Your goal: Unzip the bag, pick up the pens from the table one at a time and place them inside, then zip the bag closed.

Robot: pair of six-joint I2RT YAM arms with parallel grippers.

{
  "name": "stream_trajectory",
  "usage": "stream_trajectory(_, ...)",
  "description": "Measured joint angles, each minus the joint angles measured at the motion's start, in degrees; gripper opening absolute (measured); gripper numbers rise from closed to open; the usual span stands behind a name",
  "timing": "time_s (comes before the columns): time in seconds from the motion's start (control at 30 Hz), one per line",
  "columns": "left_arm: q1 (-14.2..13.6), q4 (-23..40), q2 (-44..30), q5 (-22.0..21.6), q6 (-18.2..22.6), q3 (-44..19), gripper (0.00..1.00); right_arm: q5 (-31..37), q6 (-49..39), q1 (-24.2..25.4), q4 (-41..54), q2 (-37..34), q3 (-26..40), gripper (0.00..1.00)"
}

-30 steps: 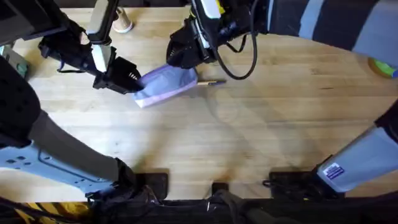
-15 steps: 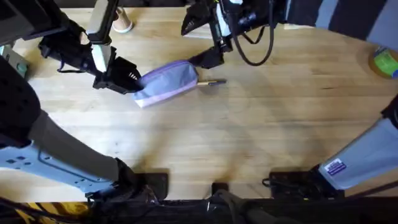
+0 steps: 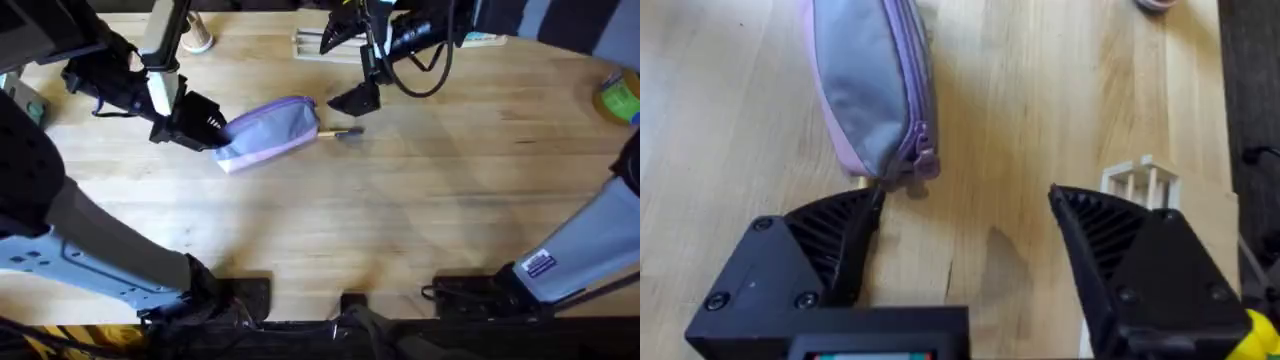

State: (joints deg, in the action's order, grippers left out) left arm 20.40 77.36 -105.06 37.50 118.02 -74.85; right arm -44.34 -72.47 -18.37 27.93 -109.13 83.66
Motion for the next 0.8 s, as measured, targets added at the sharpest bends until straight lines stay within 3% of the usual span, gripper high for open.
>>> stream_trajectory(0.57, 0.0, 0.0, 0.0, 0.0, 0.0, 0.0, 0.043, -6.8, -8.1, 0.0, 0.8, -7.1, 0.0, 0.963)
stream_trajectory(0.6, 0.0, 0.0, 0.0, 0.0, 0.0, 0.0, 0.043, -7.2, -8.6, -0.5, 0.6, -7.5, 0.0, 0.832)
stream_trajectory(0.67, 0.0, 0.0, 0.0, 0.0, 0.0, 0.0, 0.043, -7.2, -8.6, -1.0, 0.5, -7.5, 0.0, 0.71)
stream_trajectory(0.8, 0.0, 0.0, 0.0, 0.0, 0.0, 0.0, 0.043, -7.5, -8.8, -1.8, 0.5, -7.5, 0.0, 0.653)
